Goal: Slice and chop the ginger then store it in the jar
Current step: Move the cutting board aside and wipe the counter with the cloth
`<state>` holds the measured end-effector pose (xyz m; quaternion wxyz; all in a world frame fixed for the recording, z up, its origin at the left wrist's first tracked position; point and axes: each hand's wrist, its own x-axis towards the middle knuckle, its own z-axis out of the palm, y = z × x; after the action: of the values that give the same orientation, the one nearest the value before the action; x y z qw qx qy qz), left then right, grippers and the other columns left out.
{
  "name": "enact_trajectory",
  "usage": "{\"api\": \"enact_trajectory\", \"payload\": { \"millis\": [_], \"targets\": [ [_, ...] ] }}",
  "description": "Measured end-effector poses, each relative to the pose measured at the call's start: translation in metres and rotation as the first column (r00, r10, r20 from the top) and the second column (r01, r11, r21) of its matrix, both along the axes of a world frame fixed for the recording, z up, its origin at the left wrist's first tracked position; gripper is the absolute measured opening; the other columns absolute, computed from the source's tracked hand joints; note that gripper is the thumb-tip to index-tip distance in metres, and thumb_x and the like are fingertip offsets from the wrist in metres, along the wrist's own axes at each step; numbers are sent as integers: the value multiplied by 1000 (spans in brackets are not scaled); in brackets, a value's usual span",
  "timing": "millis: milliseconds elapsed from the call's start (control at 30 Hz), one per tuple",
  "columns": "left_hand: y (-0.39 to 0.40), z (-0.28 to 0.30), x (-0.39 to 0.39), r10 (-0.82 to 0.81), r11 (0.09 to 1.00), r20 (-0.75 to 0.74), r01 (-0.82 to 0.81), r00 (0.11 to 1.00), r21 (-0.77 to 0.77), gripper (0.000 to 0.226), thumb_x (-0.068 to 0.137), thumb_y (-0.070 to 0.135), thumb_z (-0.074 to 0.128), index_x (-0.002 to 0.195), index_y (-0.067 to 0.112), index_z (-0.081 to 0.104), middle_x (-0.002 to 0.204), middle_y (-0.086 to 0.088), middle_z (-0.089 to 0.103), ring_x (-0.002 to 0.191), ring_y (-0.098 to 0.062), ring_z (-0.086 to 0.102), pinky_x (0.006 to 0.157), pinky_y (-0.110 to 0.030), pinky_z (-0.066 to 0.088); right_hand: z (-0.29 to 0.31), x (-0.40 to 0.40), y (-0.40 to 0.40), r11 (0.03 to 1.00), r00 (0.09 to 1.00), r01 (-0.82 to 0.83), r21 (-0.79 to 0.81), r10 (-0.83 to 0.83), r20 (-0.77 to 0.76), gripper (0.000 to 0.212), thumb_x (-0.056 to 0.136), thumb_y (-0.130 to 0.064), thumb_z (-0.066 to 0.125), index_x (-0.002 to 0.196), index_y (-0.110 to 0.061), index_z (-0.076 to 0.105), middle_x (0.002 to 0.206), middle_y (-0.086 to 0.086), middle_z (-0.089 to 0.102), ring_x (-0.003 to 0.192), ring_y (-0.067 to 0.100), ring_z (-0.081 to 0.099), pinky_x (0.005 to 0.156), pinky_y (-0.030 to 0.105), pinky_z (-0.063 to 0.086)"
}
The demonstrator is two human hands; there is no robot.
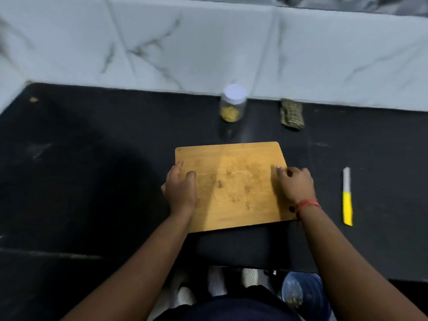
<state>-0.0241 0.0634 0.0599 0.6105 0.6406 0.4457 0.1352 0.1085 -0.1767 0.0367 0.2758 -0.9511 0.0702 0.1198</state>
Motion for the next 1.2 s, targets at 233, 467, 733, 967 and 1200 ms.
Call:
{"api": "enact_trajectory", "payload": {
  "millis": [233, 467, 733, 967, 1200],
  "targets": [
    [-46, -21, 50, -115, 993, -88, 117, 989, 15, 51, 80, 43, 52, 130, 38, 60, 136, 10, 54, 132, -21, 43, 112, -50, 36, -11, 3, -71, 999, 998, 31, -42, -33, -47, 62, 95, -60, 38, 120, -7, 61, 128, 12, 44, 120, 33, 45, 100, 42, 42],
    [-54, -34, 63, -157, 982, -170, 172, 973, 81, 45, 89, 38, 55, 134, 35, 59, 141, 7, 51, 136, -22, 39, 114, -47, 35, -11, 18, -79, 981, 992, -111, -160, 99, -82, 52, 97, -52, 41, 115, -6, 58, 130, 13, 44, 116, 35, 48, 96, 40, 43],
    [-43, -30, 72, -241, 894, -261, 318, 935, 315, 50, 96, 21, 53, 145, 19, 49, 148, -1, 45, 141, -23, 30, 116, -44, 30, 1, 25, -63, 935, 989, -149, -322, 147, -31, 58, 93, -55, 46, 130, -11, 45, 131, 9, 39, 120, 32, 42, 97, 48, 44],
    [-8, -12, 146, -403, 867, -149, 429, 903, 253, 59, 98, 22, 57, 153, 21, 36, 156, -1, 37, 142, -18, 38, 115, -41, 36, 20, 80, 37, 938, 940, -342, 53, 342, 5, 57, 95, -39, 56, 140, -8, 41, 140, 14, 37, 129, 35, 40, 109, 40, 35],
    [38, 27, 227, -488, 842, -171, 513, 856, 167, 82, 93, 10, 58, 160, 21, 12, 164, -6, 23, 149, -24, 26, 119, -39, 27, 58, 153, 138, 877, 914, -395, 273, 404, 24, 47, 90, -13, 57, 135, -4, 46, 136, 16, 52, 126, 31, 52, 103, 36, 44]
  ]
}}
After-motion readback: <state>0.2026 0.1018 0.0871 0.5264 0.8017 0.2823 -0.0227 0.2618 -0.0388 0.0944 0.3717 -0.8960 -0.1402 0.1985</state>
